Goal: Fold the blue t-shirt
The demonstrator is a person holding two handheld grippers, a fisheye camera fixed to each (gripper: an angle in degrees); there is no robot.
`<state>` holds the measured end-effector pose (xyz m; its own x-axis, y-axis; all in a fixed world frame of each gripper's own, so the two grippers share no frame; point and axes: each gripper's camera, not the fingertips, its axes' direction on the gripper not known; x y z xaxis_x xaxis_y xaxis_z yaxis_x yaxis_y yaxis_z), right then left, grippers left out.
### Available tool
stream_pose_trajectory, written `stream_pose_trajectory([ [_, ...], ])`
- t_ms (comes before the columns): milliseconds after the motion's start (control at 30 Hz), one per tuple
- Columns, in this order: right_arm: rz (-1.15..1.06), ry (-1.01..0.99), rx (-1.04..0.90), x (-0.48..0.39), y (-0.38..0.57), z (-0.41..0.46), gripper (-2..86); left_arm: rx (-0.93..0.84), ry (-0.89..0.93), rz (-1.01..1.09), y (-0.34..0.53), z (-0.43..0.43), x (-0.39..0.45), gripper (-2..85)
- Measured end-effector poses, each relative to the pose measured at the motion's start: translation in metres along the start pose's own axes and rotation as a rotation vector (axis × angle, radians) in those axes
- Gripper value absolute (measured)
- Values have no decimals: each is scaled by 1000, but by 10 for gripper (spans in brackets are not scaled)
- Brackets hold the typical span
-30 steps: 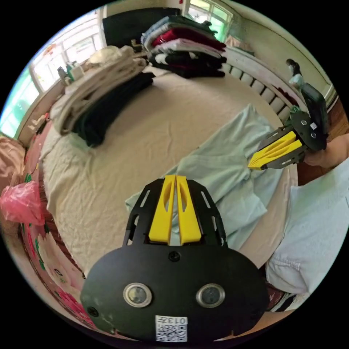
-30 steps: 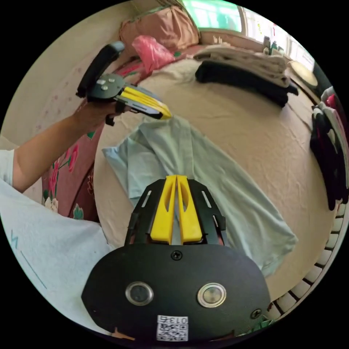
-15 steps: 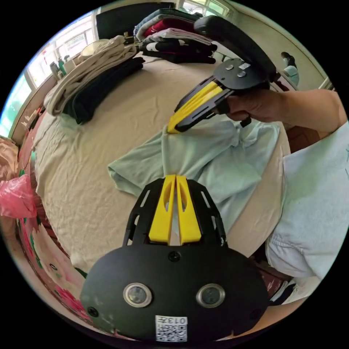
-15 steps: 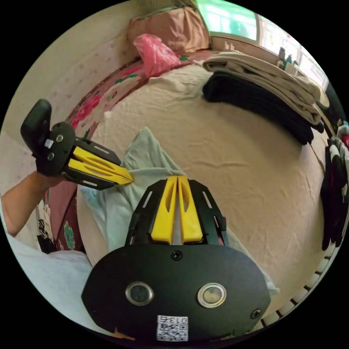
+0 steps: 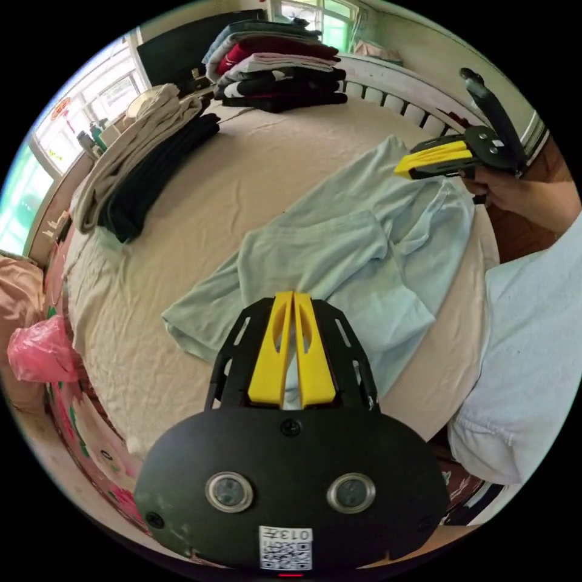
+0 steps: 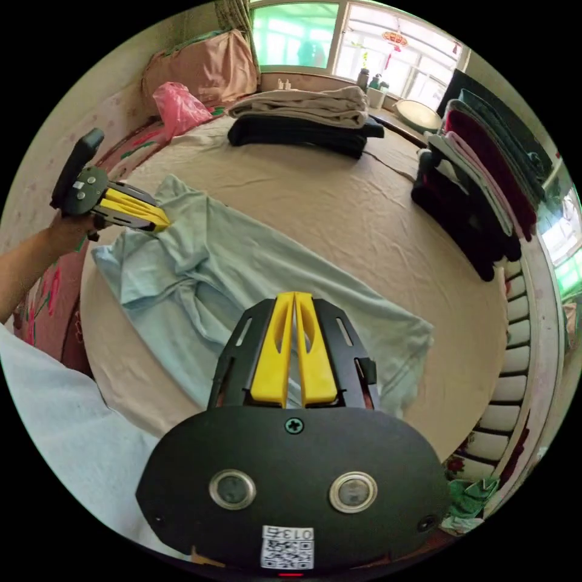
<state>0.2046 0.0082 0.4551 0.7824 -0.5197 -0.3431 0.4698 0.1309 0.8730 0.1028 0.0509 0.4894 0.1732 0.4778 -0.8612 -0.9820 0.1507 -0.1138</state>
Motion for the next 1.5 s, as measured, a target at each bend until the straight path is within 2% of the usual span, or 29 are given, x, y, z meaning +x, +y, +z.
stream_pose_trajectory([
  [67, 45, 41, -56, 16, 11, 13, 0, -7, 63, -85, 3, 0, -7, -3],
  [133, 89, 15, -124, 36, 20, 21, 1, -20, 21, -115, 2, -7, -4, -3],
  [233, 165, 7, -19, 68, 40, -3, 1, 67, -78, -54, -8, -26, 22, -3],
  [400, 143, 55, -67, 94, 54, 19, 1, -31, -122, -21, -30, 3, 53, -1],
  [567, 76, 65, -130, 99, 59, 33, 1, -56, -95, -134, -29, 9, 55, -3],
  [700, 113, 96, -8, 125, 51, 18, 1, 54, -159, -74, -44, -16, 77, -3],
  [867, 50, 104, -16, 142, 11, 50, 2, 110, 16, 20, -110, 0, 134, -2],
  [967, -2, 134, -78, 146, 5, 84, 1, 98, 3, 77, -142, 18, 170, -2],
  [1033, -14, 122, -52, 151, 12, 91, 1, 59, -14, 83, -154, 32, 182, -3],
  [1133, -11, 101, -63, 160, 17, 94, 0, 12, 62, 34, -155, 50, 186, -3],
  [1267, 21, 65, 23, 165, 33, 75, -1, 68, 22, 49, -151, 38, 194, -3],
  [1333, -11, 23, 44, 155, 41, 73, 0, 0, -6, 74, -153, 54, 199, -3],
  [1500, -147, 57, -12, 127, 71, 105, 2, 24, 96, -75, -140, 67, 183, -1],
])
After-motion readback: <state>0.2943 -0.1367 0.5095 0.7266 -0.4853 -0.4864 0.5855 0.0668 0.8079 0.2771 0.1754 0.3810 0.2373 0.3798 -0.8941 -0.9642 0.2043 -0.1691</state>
